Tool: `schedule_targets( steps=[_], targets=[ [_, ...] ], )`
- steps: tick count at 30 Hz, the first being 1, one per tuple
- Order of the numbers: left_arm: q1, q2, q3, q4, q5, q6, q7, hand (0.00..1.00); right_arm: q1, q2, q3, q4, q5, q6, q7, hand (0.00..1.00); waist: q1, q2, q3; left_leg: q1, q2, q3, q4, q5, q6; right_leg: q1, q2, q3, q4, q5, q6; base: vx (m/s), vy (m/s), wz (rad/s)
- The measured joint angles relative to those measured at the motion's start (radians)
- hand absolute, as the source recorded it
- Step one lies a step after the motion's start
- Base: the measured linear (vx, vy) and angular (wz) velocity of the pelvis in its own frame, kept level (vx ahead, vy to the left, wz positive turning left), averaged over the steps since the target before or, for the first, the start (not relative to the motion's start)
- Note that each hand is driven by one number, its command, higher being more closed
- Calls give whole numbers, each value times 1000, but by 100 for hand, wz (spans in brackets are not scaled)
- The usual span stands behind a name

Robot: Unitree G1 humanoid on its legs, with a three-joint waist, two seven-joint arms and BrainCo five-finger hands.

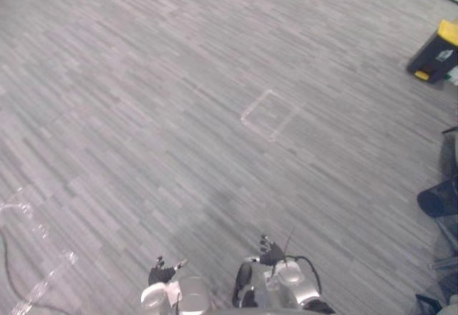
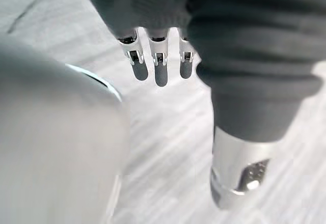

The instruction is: Organize the slippers on the shoe rack

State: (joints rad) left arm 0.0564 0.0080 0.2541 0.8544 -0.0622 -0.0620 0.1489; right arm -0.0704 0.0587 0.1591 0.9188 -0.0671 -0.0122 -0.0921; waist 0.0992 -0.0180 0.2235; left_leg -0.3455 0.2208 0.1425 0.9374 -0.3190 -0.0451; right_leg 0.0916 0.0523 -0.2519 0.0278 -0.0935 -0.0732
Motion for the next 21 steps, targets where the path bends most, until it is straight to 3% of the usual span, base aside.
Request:
schedule_targets(
  steps=[2, 3, 4, 5, 6, 8, 10, 12, 14, 15, 16, 18, 19, 20, 21],
  targets=[
    [-13, 5, -1, -17, -3, -3, 0, 0, -8, 0, -2, 2, 0, -1, -5, 0, 13, -17, 11, -47, -73, -20, -287, 32, 0, 38, -41, 12, 1, -36, 34, 459, 136, -14],
    [-12, 3, -4, -24, -5, -7, 0, 0, -14, 1, -10, 11, -1, -2, -6, 0, 17, -21, 14, -56, -116, -56, -499, 115, -9, 63, -61, 20, 0, -62, 58, 623, 240, -24],
    [-13, -3, -6, -29, -10, -11, 0, 0, -17, 2, -21, 20, -2, -2, -6, 0, 25, -22, 14, -41, -134, -73, -621, 262, -16, 87, -74, 33, -1, -87, 80, 674, 266, -41],
    [-14, -5, -7, -25, -12, -12, 1, 0, -18, 1, -19, 28, -1, -3, -6, 0, 45, -28, 14, -4, -146, -67, -660, 366, -12, 108, -81, 56, -4, -100, 93, 590, 226, -34],
    [-25, 13, -7, -17, -13, -11, 0, 0, -24, -7, -16, 43, -4, -5, -6, 0, 45, -55, 19, 7, -168, -50, -641, 326, 6, 120, -108, 67, -6, -87, 80, 583, 213, -31],
    [-22, 15, 4, -17, -21, -11, 1, 0, -28, 2, -37, 41, -4, -8, -7, 0, 47, -54, 18, 6, -158, -26, -532, 246, 57, 118, -120, 86, 72, -67, 88, 577, 217, -24],
    [-13, 22, -7, -4, -19, -11, 1, 0, -23, 1, -39, 50, -12, -11, -4, 0, 44, -51, 20, 74, -145, 2, -472, 150, 81, 65, -145, 110, 327, -72, 121, 461, 183, -34],
    [-15, 36, -31, 24, -19, -9, 0, 0, -15, -8, -40, 62, -12, -11, 4, 0, 30, -43, 26, 173, -140, 18, -471, 75, 80, -59, -206, 85, 694, -15, 182, 428, 168, -29],
    [-8, 49, -40, 53, -18, 2, 0, 0, 3, -7, -38, 61, -13, -7, 14, 0, 11, -38, 26, 293, -139, 32, -519, 42, 77, -134, -272, -25, 886, -43, 135, 391, 115, -19],
    [-3, 52, -40, 62, -17, 3, 0, 0, 18, -7, -39, 55, -13, -7, 14, 0, 2, -37, 24, 344, -135, 40, -564, 35, 76, -174, -286, -79, 889, -64, 114, 360, 69, -13],
    [-3, 52, -40, 72, -17, 4, 0, 0, 23, -8, -38, 61, -13, -6, 14, 0, -9, -34, 24, 389, -125, 46, -606, 35, 72, -221, -276, -145, 811, -97, 106, 451, 45, -19],
    [-6, 49, -37, 85, -15, 5, 0, 0, 5, -12, -38, 61, -14, -5, 14, 0, -13, -30, 27, 436, -113, 63, -653, 35, 71, -290, -236, -198, 599, -105, 107, 377, 3, -16],
    [-6, 47, -38, 88, -11, 6, 0, 0, -2, -15, -38, 62, -13, -5, 14, 0, -17, -26, 29, 457, -111, 67, -674, 35, 70, -313, -211, -211, 483, -89, 111, 443, -28, -3],
    [-4, 45, -48, 94, -2, 7, 0, 0, -13, -20, -37, 62, -14, -13, 14, 0, -32, -25, 30, 502, -118, 77, -722, 35, 69, -353, -170, -214, 205, 11, 128, 442, -44, 1],
    [-4, 45, -49, 98, 2, 7, -1, 0, -18, -21, -37, 62, -15, -13, 14, 0, -36, -28, 29, 515, -127, 79, -732, 34, 67, -359, -167, -209, 165, 32, 131, 470, -63, 6]
  ],
)
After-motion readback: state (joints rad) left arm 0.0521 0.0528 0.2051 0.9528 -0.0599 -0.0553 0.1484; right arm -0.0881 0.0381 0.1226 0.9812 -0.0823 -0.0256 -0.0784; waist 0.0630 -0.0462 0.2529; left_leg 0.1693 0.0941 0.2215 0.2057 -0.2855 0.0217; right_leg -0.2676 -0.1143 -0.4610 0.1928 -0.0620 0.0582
